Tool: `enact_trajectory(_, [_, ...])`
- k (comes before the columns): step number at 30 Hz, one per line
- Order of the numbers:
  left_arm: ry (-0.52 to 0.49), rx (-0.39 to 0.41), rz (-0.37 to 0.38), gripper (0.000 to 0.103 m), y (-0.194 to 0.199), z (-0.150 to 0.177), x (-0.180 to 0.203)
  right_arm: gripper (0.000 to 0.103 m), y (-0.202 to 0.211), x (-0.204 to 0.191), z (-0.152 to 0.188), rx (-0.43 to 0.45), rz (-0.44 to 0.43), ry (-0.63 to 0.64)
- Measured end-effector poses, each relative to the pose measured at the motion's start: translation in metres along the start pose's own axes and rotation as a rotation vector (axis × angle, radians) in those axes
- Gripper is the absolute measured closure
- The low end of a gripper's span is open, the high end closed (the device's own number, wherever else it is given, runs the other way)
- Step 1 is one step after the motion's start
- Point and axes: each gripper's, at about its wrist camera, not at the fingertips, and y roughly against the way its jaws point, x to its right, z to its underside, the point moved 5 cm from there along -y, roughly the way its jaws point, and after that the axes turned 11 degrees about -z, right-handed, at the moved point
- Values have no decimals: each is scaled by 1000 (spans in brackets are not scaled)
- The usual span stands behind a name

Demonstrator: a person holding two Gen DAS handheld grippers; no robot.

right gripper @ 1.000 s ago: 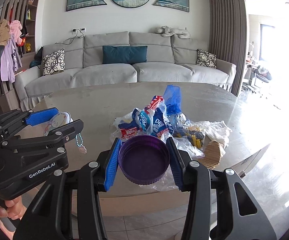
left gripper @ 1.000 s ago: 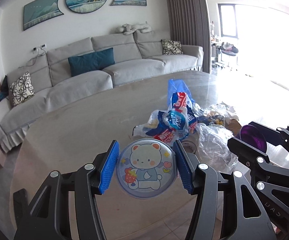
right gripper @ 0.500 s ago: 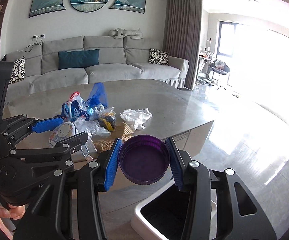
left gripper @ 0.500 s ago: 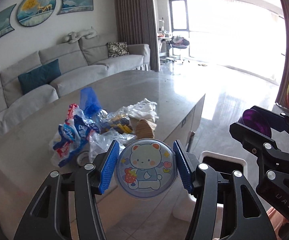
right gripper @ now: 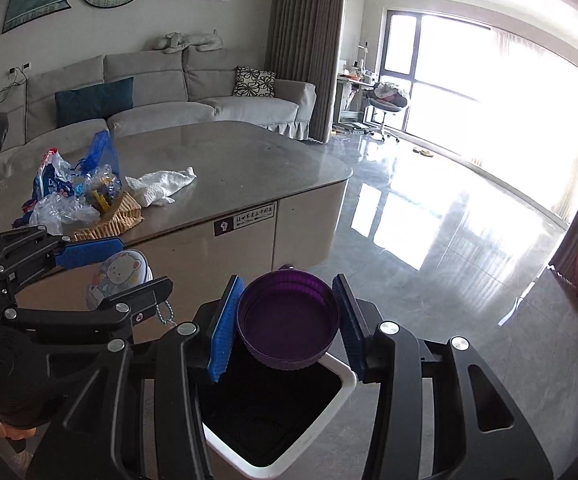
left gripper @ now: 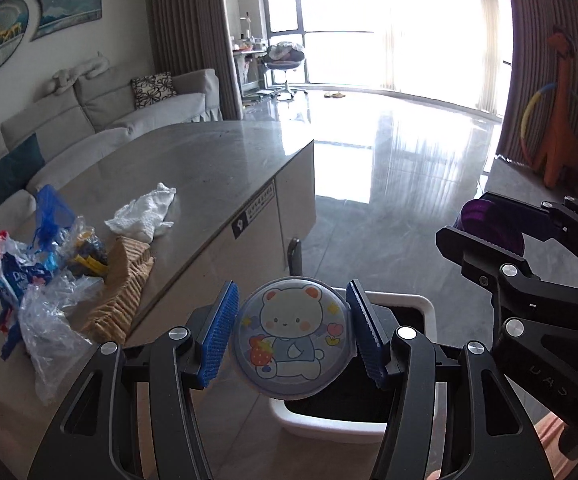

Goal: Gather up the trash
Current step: 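Carry both lids over the white trash bin with both grippers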

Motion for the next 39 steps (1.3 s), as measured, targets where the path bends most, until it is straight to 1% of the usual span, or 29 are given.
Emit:
enact_trajectory(3, [-25, -19, -12, 46, -18, 5, 13, 56, -12, 15, 9, -28, 20, 6])
enact_trajectory(5, [-35, -20, -45, 46, -27, 9, 18, 56, -21, 23, 14, -46, 25, 5])
enact_trajectory(11, [-44, -51, -78, 46, -54, 16, 28, 56, -43, 36, 26, -89, 18, 3])
enact_trajectory(14, [-48, -69, -77, 46, -65, 19, 32, 56, -55, 39, 28, -110, 10, 13])
enact_trajectory(20, [-43, -102, -75, 46, -86, 23, 42, 56, -71, 45, 27, -125, -6, 33])
enact_trajectory(26, [-49, -149, -63, 46, -110, 37, 54, 56, -82, 52, 34, -151, -26, 20])
enact_trajectory(31, [-60, -166, -55, 46, -123, 51, 63, 56, -99, 53, 44, -200, -62, 4])
enact_trajectory(33, [-49, -182, -44, 46, -129, 56, 65, 56, -106, 53, 48, -222, -78, -4])
enact_trajectory(39, [-40, -209, -33, 46, -143, 63, 66, 56, -124, 46, 59, -277, -93, 9])
